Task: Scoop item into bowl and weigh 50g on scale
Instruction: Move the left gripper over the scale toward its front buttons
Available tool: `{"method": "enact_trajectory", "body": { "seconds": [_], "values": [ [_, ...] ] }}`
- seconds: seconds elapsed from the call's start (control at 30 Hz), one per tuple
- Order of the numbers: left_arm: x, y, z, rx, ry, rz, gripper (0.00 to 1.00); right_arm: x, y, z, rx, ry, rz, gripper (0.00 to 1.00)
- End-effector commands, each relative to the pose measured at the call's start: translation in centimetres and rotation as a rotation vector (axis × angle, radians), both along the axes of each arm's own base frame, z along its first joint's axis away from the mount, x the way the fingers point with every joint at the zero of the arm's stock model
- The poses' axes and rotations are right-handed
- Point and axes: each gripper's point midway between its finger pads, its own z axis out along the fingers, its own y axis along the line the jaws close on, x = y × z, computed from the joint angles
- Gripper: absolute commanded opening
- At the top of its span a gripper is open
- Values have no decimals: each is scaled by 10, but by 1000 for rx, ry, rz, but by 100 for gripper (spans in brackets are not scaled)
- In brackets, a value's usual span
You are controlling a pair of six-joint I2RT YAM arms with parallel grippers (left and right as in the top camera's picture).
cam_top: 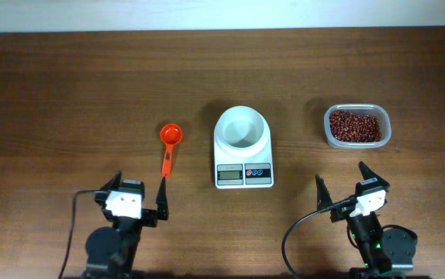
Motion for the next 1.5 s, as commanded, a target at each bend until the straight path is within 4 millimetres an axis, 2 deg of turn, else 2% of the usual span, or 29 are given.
{"method": "enact_trajectory", "body": {
  "seconds": [0.0, 0.1, 0.17, 0.23, 0.3, 0.37, 0.43, 0.47, 0.5, 0.53, 0.77, 0.9, 0.97, 1.07, 1.17, 1.2, 1.27, 1.33, 1.47],
  "values": [
    [-4, -1, 54, -47, 67, 3, 99, 0, -1, -2, 11, 6, -7, 99],
    [18, -10, 80, -36, 278, -26, 99, 0, -1, -2, 11, 6, -7, 99],
    [38, -15, 78, -30, 422, -37, 99, 0, -1, -2, 11, 6, -7, 99],
    [66, -25, 67, -39, 598, -71, 99, 0, -1, -2, 11, 6, -7, 99],
    [89, -31, 53, -43, 691, -82, 98, 0, -1, -2, 11, 6, -7, 99],
    [101, -43, 35, -76, 766, -133, 99, 0, -1, -2, 11, 6, -7, 99],
    [110, -46, 7, -82, 851, -138, 99, 0, -1, -2, 11, 6, -7, 99],
    [110, -46, -5, -81, 894, -135, 72, 0, -1, -2, 11, 6, -7, 99],
    [110, -46, -12, -80, 921, -132, 29, 0, -1, -2, 11, 6, -7, 99],
    [106, -46, -22, -83, 967, -125, 0, 0, -1, -2, 11, 6, -7, 99],
    [72, -34, -46, -74, 1148, -41, 0, 0, -1, -2, 11, 6, -7, 99],
    [57, -32, -67, -71, 1205, -36, 6, 0, -1, -2, 10, 6, -7, 99],
    [58, -33, -72, -74, 1198, -39, 0, 0, -1, -2, 11, 6, -7, 99],
    [73, -43, -68, -99, 1134, -70, 0, 0, -1, -2, 11, 6, -7, 99],
    [93, -75, -58, -81, 1021, -165, 0, 0, -1, -2, 10, 6, -7, 99],
    [97, -95, -55, -57, 981, -221, 0, 0, -1, -2, 11, 6, -7, 99],
    [96, -122, -50, -26, 939, -297, 0, 0, -1, -2, 11, 6, -7, 99],
    [91, -164, -43, 18, 876, -410, 0, 0, -1, -2, 11, 6, -7, 99],
    [81, -224, -35, 108, 755, -534, 0, 0, -1, -2, 11, 6, -7, 99]
  ]
}}
